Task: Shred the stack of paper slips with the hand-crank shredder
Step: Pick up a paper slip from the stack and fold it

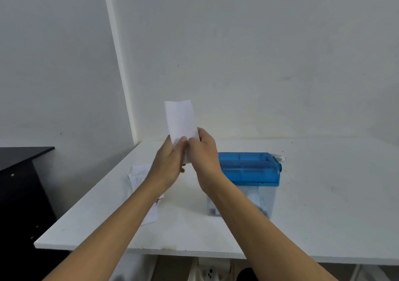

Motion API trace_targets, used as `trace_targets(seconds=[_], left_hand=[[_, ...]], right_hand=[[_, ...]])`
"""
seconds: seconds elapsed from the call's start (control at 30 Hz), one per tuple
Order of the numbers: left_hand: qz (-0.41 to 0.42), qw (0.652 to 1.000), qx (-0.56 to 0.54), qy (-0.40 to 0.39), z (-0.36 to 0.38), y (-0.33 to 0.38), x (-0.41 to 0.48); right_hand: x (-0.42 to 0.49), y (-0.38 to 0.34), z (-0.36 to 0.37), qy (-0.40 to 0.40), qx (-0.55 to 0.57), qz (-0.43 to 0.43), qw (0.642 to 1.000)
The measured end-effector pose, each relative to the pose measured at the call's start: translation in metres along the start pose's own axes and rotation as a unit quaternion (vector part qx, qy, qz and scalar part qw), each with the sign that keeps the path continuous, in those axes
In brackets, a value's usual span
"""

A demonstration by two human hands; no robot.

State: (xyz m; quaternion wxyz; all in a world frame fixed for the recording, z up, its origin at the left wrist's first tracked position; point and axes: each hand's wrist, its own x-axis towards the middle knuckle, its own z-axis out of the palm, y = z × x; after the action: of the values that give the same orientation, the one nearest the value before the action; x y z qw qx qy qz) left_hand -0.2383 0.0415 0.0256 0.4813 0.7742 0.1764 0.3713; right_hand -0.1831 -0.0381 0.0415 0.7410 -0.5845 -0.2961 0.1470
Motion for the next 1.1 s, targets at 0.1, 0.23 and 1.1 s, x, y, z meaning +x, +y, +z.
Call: trace_targets(seconds=[0.1, 0.23, 1.1], left_hand=[[0.036, 0.998, -0.037, -0.032, 0.027, 0.019, 0.012], [0.081, 0.997, -0.009, -0.009, 0.059, 0.044, 0.021], [0.011, 0.954, 0.209, -0.214, 0.1, 0.032, 0.04]], right_hand=[[0.001, -0.019, -0.03, 0.014, -0.029, -0.04, 0.999], [0.013, -0.031, -0.084, 0.019, -0.095, -0.059, 0.993], [0.03, -0.001, -0.184, -0.002, -0.402, -0.112, 0.909]])
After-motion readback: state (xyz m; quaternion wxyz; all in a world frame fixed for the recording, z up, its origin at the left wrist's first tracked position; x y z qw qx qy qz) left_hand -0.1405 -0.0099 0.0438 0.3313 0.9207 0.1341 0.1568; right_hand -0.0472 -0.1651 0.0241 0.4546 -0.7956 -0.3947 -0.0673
